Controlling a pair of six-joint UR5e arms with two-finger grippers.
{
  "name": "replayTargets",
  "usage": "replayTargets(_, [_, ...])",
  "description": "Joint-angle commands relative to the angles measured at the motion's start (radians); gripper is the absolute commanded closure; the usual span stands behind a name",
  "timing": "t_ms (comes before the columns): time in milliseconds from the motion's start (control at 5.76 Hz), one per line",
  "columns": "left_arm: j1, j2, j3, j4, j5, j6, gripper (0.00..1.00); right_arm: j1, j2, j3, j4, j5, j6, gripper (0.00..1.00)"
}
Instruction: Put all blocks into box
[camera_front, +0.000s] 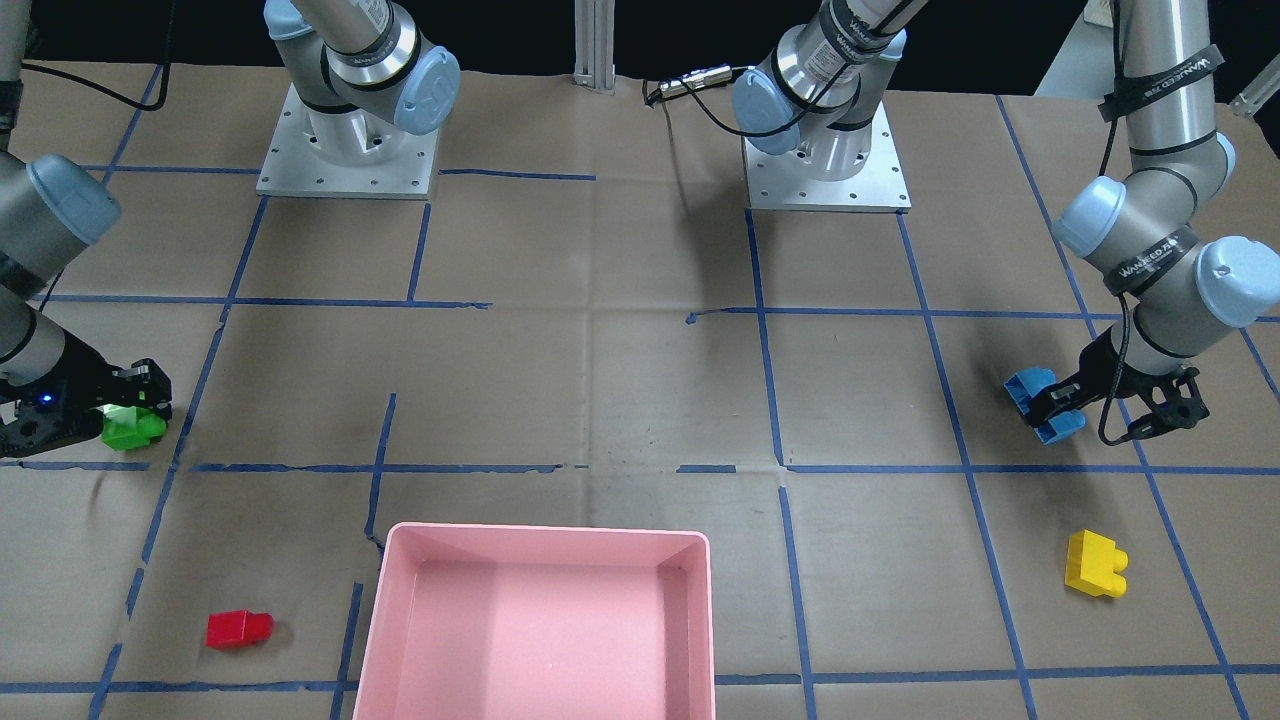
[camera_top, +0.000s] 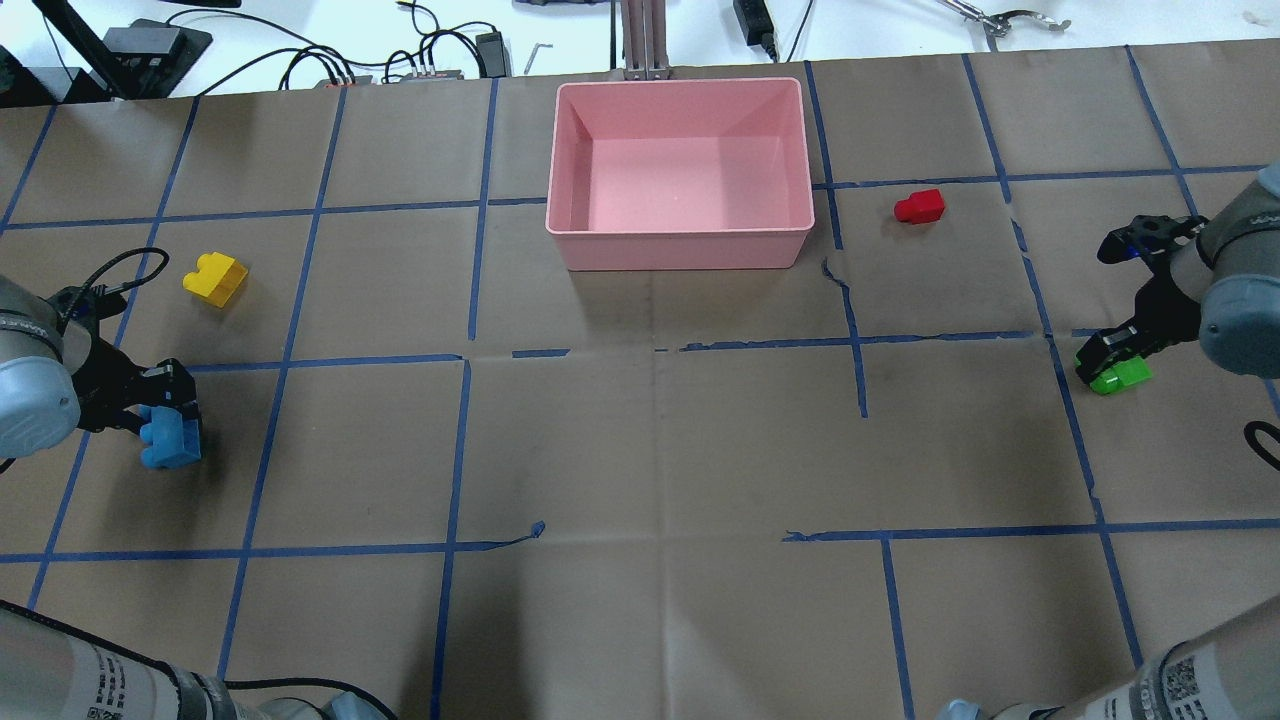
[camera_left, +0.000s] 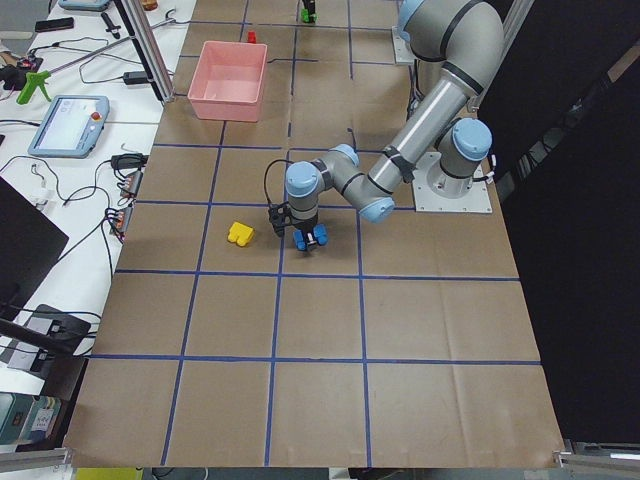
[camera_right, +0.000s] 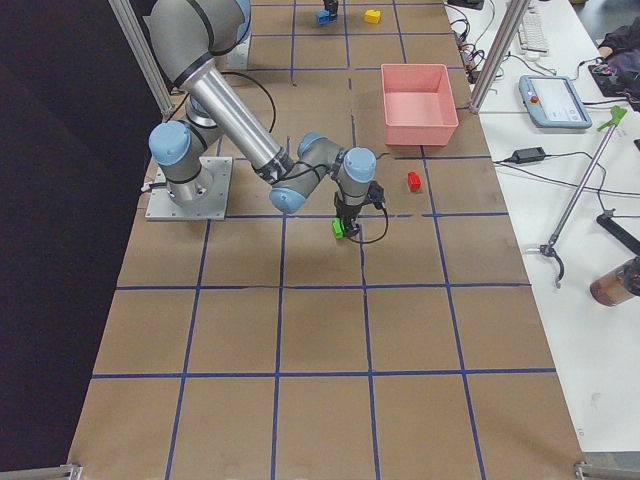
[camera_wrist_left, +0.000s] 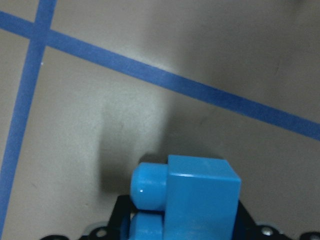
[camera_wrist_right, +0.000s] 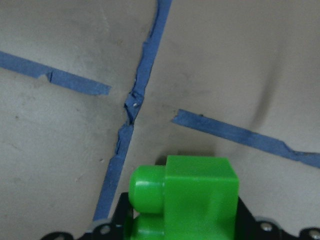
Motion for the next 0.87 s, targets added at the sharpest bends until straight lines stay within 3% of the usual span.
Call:
replayTargets(0, [0.003,0.002,-0.009,-0.002,-0.006,-0.009,0.67,0.002,-0.012,-0.110,0.048,-0.001,0.031,0.56])
replayTargets(174, [0.003,0.016,-0.001,-0.005,-0.020,-0.009,0.76,0.011,-0.038,-0.185,0.138,0.002,0.134,0.56])
replayTargets(347, [-0.004,0.043,0.010,-0.034,-0.137,-0.015,0.76,0.021,-0.055,-0.286,0.277,0.006,0.210,0.56])
replayTargets(521, [-0.035,0.077,0.010,-0.037,-0.208,-0.158,0.77,0.049,-0.073,-0.398,0.455,0.008,0.314,0.56])
replayTargets(694, [-0.133,0.115,0.022,-0.036,-0.266,-0.299,0.78,0.087,-0.088,-0.471,0.552,0.005,0.414,0.56])
